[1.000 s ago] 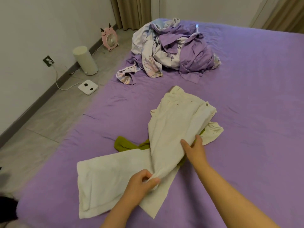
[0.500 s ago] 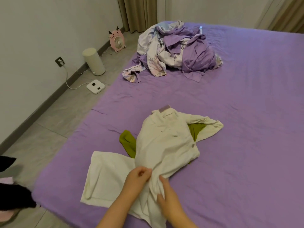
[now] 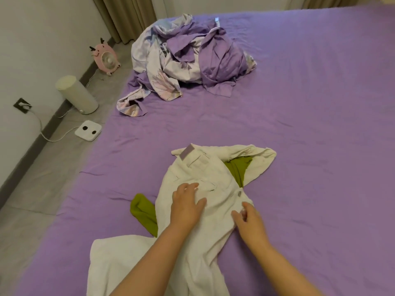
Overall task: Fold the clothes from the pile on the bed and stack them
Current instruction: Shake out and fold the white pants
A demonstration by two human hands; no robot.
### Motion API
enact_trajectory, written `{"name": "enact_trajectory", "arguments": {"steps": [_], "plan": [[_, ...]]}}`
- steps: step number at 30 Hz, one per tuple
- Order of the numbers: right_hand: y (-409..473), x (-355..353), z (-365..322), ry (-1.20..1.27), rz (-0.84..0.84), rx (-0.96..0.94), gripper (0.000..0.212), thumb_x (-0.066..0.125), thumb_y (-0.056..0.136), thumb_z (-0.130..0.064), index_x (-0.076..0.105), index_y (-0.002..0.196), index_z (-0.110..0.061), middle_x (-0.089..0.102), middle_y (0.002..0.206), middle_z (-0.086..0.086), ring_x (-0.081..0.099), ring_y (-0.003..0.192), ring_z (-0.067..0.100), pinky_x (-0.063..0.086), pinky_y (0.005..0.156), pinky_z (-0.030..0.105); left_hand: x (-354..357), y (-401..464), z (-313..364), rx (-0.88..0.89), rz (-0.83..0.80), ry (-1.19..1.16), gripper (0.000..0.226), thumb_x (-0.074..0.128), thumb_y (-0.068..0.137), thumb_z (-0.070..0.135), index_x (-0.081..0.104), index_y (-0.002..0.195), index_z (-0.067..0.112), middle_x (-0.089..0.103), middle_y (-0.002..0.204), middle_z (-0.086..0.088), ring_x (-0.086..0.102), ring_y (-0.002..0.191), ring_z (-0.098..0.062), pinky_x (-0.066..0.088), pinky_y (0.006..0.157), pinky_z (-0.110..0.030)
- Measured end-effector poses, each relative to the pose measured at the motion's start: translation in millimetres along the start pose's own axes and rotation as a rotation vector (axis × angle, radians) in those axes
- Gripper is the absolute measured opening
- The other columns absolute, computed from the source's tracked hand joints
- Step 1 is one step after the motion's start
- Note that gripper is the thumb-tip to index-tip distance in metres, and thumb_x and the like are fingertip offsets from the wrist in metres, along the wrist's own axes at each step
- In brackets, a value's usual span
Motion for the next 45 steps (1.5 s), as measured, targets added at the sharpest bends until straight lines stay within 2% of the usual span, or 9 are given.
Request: {"name": "enact_trajectory", "arguments": {"steps": [4,7,12,17,21,26,32,40,45], "plan": [[35.3,-5.5,11.4,-0.147,0.071,0.071,0.059,0.054,0.094,-0.038,0.036,0.143,-0.010,0.039,0.143,0.016,0.037,0.130,0.031,0.032,0.106,0.037,-0.1,48.9,2.3,-0.013,-0.011,0.061,0.067,0.054,0.093,0.034,0.019,0.150,0.032,-0.001,0.160,-0.004,0.011,0.143,-0.030,0.026,0.110,-0.039],[49.2,-4.7,9.7,-0.231,0.078,0.058,0.049,0.055,0.093,-0.044,0.049,0.129,-0.012,0.050,0.130,0.011,0.043,0.121,0.030,0.033,0.100,0.035,-2.9,77.7,11.3,0.032,0.001,0.125,0.065,0.054,0.093,0.031,0.021,0.148,0.039,-0.012,0.159,-0.003,0.012,0.141,-0.034,0.034,0.104,-0.041],[53.9,-14.0,8.4,0.002,0.067,0.121,0.032,0.073,0.081,-0.033,0.048,0.077,-0.014,0.054,0.084,0.003,0.050,0.075,0.016,0.039,0.062,0.027,-5.8,104.1,16.5,-0.011,-0.062,0.328,0.054,0.051,0.094,0.031,0.029,0.143,0.040,0.004,0.155,-0.008,0.039,0.122,-0.035,0.043,0.084,-0.039],[43.6,-28.7,-7.0,0.069,-0.061,0.119,0.033,0.072,0.082,-0.030,0.043,0.073,-0.016,0.046,0.071,-0.002,0.040,0.063,0.012,0.031,0.056,0.025,-17.0,99.9,20.5,-0.066,-0.107,0.447,0.030,0.051,0.092,0.024,0.047,0.121,0.016,0.026,0.139,-0.013,0.051,0.106,-0.030,0.042,0.072,-0.034],[27.1,-59.2,-41.3,0.207,-0.041,0.050,0.027,0.075,0.080,-0.027,0.053,0.089,-0.017,0.055,0.084,0.001,0.054,0.075,0.016,0.043,0.064,0.029,-33.0,74.3,18.3,-0.060,-0.095,0.219,0.013,0.053,0.091,0.024,0.051,0.095,0.012,0.039,0.120,-0.011,0.053,0.097,-0.031,0.045,0.078,-0.033],[2.1,-92.8,-96.1,0.211,-0.132,0.034,0.053,0.077,0.079,-0.025,0.053,0.125,-0.013,0.056,0.116,0.007,0.059,0.099,0.020,0.049,0.077,0.031,-103.7,39.5,28.1,-0.075,0.101,-0.209,0.032,0.074,0.079,0.017,0.044,0.067,0.018,0.052,0.072,0.004,0.046,0.070,-0.018,0.033,0.053,-0.020],[-40.1,-139.3,-156.3,0.314,-0.192,0.016,0.023,0.078,0.075,-0.018,0.070,0.094,-0.009,0.073,0.076,0.004,0.068,0.067,0.019,0.053,0.058,0.027,-181.0,-16.9,67.7,-0.027,0.198,-0.457,0.030,0.078,0.077,0.015,0.049,0.071,0.018,0.055,0.072,0.000,0.051,0.069,-0.018,0.039,0.060,-0.029],[-108.2,-212.4,-231.7,0.369,-0.318,-0.199,0.037,0.080,0.074,-0.022,0.066,0.102,-0.002,0.072,0.086,0.012,0.066,0.070,0.022,0.055,0.056,0.028,-276.0,-104.8,135.9,0.076,0.220,-0.805,0.050,0.075,0.081,0.011,0.050,0.122,0.022,0.065,0.102,-0.008,0.064,0.088,-0.019,0.051,0.074,-0.027],[-165.4,-230.5,-271.9,0.475,-0.465,-0.248,0.032,0.077,0.077,-0.013,0.061,0.102,0.000,0.066,0.068,0.010,0.061,0.050,0.020,0.049,0.046,0.024,-336.8,-159.0,176.8,0.181,0.311,-0.833,0.013,0.067,0.088,0.014,0.068,0.099,0.007,0.067,0.090,-0.008,0.061,0.084,-0.022,0.051,0.073,-0.032]]}}
Point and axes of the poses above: each hand's wrist, its own y-axis towards the middle knuckle, its own x-axis out of the palm, z = x × y, the point moved 8 cm from there along y, towards the middle knuckle
